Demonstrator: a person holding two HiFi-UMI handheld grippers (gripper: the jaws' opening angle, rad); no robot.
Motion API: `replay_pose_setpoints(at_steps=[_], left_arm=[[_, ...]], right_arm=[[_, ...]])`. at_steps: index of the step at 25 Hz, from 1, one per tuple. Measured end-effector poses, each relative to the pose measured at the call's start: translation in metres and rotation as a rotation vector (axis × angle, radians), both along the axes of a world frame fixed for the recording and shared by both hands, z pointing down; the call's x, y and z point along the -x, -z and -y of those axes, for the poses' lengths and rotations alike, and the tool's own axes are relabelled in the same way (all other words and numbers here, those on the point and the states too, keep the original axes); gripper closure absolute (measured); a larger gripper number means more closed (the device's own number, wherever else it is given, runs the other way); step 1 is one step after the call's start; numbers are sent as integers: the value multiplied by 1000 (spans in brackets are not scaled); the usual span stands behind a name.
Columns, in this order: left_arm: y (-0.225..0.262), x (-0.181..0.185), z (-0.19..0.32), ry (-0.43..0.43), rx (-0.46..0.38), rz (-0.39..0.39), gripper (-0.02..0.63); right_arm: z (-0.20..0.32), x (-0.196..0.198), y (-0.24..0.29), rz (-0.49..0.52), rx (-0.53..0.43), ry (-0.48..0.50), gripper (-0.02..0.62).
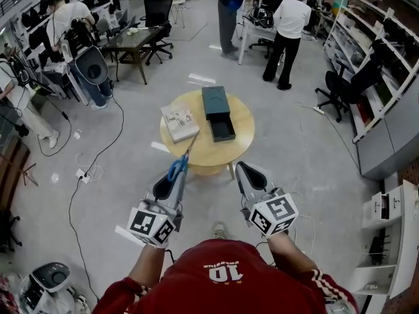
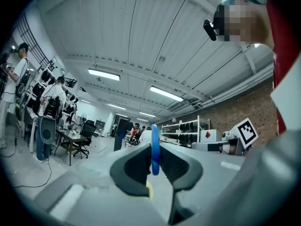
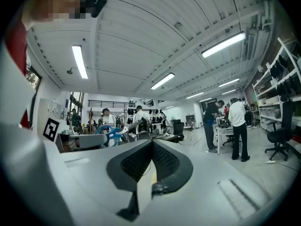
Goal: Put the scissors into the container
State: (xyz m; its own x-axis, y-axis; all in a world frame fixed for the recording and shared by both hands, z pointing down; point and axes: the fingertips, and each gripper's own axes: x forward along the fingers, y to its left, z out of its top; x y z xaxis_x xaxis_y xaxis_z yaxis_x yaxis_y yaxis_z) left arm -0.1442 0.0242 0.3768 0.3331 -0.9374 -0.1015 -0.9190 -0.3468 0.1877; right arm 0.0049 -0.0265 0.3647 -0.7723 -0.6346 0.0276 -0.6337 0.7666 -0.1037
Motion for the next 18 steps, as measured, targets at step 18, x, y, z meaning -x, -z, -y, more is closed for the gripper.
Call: replay_pose_setpoints(at_steps=[18], left_arm=[[10, -10, 113, 54, -6, 25, 552]], right_arm=[[123, -10, 1, 36, -10, 57, 607]])
